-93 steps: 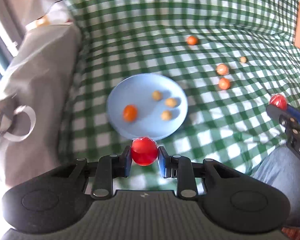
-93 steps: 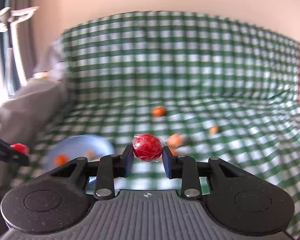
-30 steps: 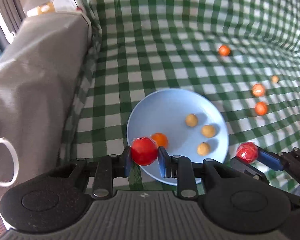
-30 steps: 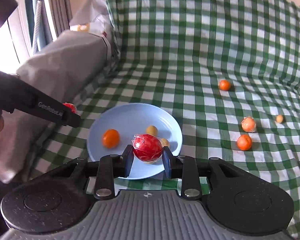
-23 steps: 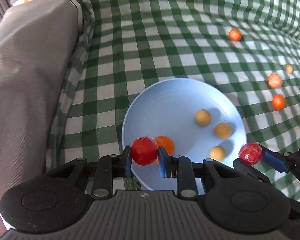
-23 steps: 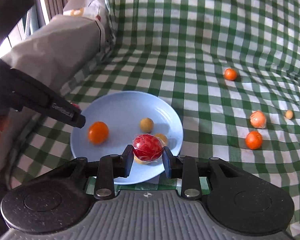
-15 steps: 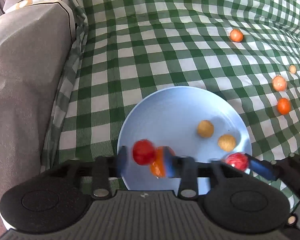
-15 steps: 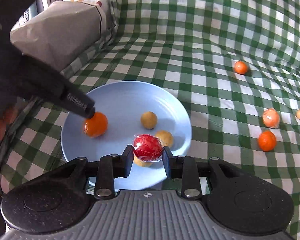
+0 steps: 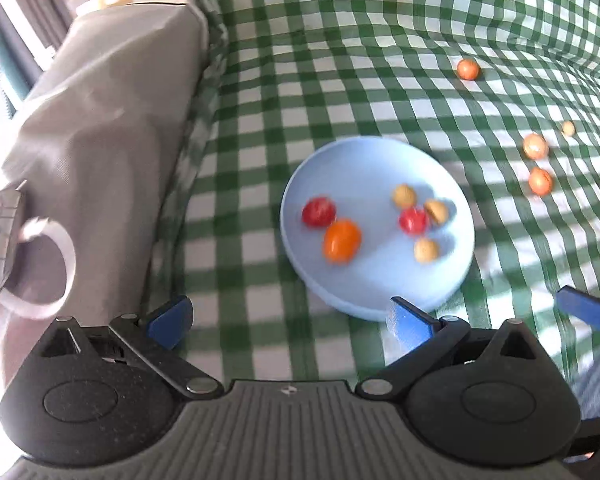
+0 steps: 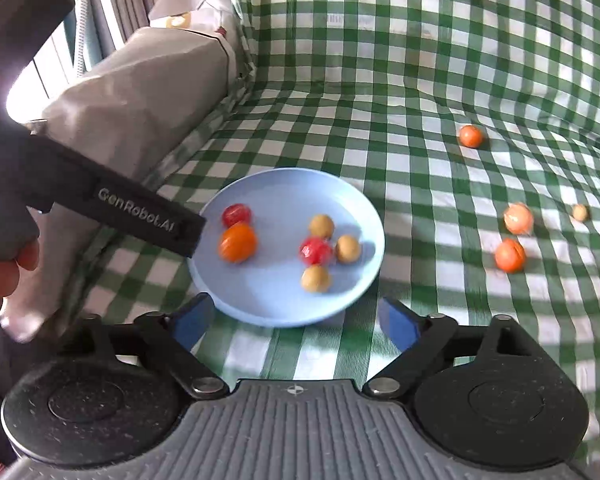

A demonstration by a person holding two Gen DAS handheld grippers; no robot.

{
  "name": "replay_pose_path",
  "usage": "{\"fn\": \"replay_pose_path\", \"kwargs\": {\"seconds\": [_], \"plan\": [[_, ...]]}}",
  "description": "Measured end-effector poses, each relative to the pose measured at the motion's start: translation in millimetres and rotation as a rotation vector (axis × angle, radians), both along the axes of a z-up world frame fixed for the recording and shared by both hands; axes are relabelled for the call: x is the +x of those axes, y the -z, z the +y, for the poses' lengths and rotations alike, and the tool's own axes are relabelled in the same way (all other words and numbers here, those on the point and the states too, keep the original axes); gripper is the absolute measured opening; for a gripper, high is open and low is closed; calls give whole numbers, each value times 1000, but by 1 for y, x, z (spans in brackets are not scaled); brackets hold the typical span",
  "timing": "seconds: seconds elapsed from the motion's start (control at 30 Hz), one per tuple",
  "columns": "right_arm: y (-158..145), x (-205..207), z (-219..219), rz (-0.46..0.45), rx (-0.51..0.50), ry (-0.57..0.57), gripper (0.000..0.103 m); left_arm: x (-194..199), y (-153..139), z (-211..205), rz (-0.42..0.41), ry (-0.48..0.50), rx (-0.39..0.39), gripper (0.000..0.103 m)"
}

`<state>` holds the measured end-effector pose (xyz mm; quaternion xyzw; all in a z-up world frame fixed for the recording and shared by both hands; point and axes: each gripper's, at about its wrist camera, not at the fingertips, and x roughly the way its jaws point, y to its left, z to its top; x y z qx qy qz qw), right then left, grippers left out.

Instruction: Organize fruits

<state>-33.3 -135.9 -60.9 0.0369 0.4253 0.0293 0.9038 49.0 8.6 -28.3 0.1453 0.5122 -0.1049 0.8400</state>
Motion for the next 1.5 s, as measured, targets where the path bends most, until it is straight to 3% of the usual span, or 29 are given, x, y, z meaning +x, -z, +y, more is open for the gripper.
{"fn": "replay_pose_path", "kwargs": {"seconds": [0.27,0.53,0.9,1.5], "plan": [[-34,-66,19,-77,-16,45,96,-64,-22,31,-31,-38,22,103],[-58,-104,22,-176,-18,76,96,-99,-40,41,-72,-59,4,103],[-68,-124,29,-214,-33,61,97,-115,-49,33,-110,-22,2,103],[-67,-121,30,-206,-40,50,97,-110,-47,35,-102,-23,7,103]]}}
